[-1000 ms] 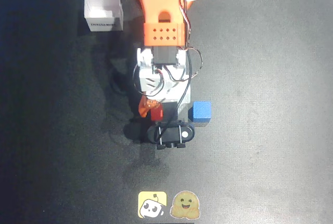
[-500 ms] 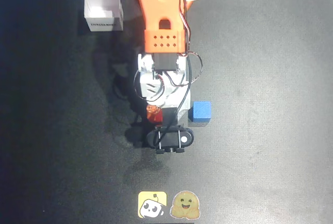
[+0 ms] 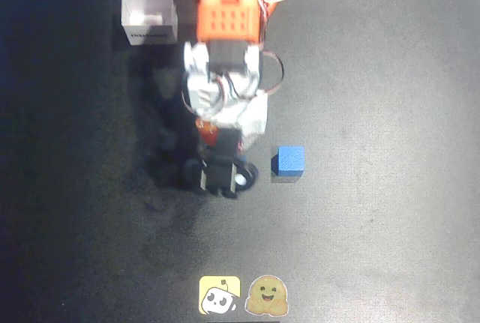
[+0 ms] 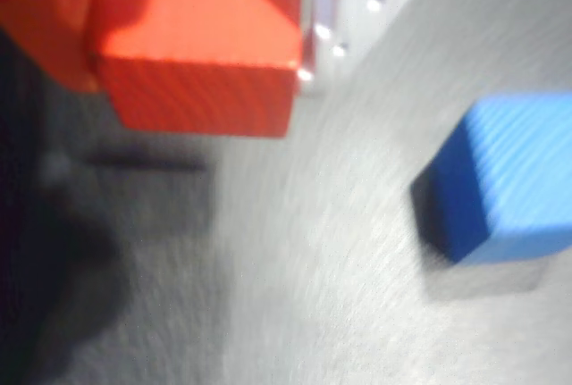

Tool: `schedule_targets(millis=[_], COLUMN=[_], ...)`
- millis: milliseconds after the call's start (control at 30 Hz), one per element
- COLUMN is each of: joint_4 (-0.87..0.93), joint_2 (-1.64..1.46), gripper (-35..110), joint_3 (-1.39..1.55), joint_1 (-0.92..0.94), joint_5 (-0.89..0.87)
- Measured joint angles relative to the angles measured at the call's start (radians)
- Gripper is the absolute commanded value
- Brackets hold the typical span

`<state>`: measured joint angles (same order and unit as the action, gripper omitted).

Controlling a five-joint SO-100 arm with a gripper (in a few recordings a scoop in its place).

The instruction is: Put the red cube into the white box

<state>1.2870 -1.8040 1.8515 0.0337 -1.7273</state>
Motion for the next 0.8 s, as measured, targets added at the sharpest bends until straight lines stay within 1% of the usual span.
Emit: schedule_targets(millis=[167, 300, 367, 533, 700, 800], joint_4=[0.201, 0.287, 0.334, 0.414, 0.425, 0.425], joint_2=[-0.081, -0.158, -0.181, -0.196, -0.199, -0.207], gripper=[0, 0, 0, 0, 0, 0], joint_3=[-0.106, -0.11, -0.11, -0.11, -0.077, -0.025], joint_1=[0.002, 0.046, 0.097, 0.278, 0.482, 0.569], joint_5=[-0.167, -0.336, -0.377, -0.394, -0.322, -0.278])
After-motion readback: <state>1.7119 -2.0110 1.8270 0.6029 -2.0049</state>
